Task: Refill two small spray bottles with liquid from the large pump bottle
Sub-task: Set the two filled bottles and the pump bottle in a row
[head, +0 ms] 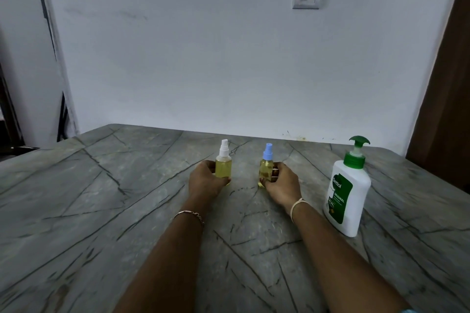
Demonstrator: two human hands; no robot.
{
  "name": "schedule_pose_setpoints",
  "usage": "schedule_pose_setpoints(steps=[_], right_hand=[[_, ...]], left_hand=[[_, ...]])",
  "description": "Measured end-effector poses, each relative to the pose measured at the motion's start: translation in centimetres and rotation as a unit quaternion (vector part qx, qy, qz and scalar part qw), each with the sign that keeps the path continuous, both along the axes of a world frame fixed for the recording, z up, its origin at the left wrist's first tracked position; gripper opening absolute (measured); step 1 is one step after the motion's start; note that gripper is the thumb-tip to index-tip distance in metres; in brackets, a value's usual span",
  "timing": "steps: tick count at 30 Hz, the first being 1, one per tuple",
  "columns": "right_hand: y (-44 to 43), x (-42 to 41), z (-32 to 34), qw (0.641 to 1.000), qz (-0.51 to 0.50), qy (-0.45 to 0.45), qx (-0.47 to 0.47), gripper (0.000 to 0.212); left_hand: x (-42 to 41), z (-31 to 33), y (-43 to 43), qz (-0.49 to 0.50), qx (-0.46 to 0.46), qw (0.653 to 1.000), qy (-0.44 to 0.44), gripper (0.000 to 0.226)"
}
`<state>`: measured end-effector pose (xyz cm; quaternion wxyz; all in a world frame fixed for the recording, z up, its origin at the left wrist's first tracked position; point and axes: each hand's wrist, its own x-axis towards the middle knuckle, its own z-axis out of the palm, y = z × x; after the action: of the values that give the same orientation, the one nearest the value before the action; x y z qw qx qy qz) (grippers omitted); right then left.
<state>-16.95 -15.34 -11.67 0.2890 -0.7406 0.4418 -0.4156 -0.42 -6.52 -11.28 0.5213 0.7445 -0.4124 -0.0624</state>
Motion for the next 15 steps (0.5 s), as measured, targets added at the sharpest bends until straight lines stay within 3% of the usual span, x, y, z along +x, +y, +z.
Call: schedule_pose_setpoints(steps=[8,15], right_hand=[[-0.13,0.04,-0.16,1.000,-0.004,-0.002,-0.004,0.042],[0.11,-0.20,-0.02,1.000,-0.011,0.016,0.001,0.060]], left_hand=[[-0.11,-0.08,-0.06,0.004,0.005,1.000,0.007,0.060],[-0.74,0.44,0.04,0.024,0.041,0.999,-0.014,0.078]])
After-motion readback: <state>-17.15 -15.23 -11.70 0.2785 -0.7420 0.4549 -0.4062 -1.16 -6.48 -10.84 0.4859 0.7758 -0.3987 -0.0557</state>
